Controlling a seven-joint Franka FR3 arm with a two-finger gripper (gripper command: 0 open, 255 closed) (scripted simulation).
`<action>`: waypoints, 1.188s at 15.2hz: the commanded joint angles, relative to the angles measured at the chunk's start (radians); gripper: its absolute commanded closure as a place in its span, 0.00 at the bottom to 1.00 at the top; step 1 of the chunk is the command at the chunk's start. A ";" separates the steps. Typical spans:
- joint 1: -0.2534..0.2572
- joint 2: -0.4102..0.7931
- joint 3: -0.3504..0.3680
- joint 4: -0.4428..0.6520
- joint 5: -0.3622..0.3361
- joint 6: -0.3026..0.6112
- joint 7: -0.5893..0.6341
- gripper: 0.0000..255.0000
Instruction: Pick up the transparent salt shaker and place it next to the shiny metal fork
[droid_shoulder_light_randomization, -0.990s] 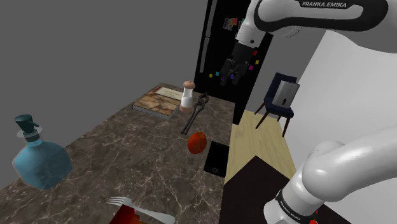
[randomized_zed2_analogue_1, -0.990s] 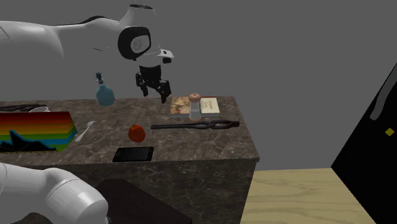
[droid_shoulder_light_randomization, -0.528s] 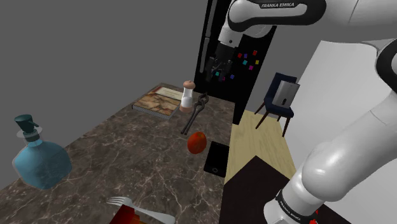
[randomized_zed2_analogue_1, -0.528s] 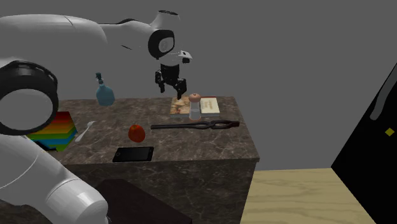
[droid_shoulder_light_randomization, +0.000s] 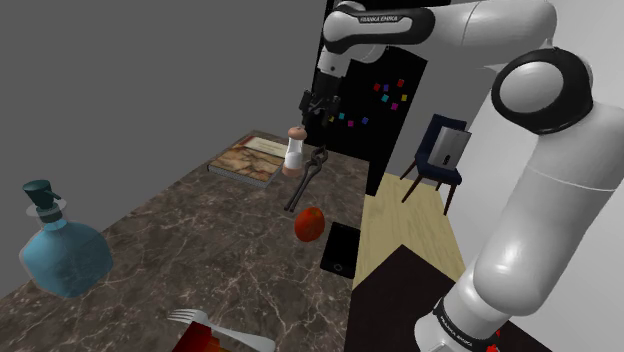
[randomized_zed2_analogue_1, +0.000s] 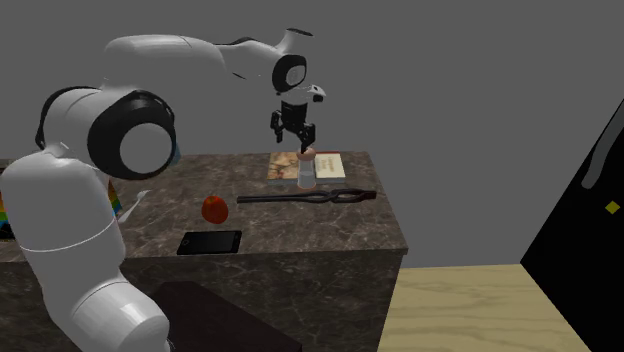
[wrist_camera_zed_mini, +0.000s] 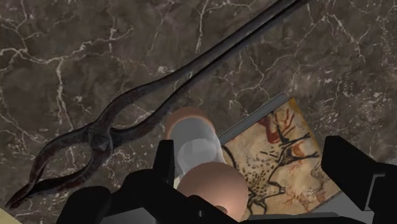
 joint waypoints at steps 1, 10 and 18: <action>-0.009 0.099 -0.005 0.113 0.011 -0.026 -0.003 0.00; -0.019 0.261 -0.004 0.247 0.029 -0.016 -0.002 0.00; -0.016 0.261 -0.003 0.212 0.030 0.019 -0.004 0.00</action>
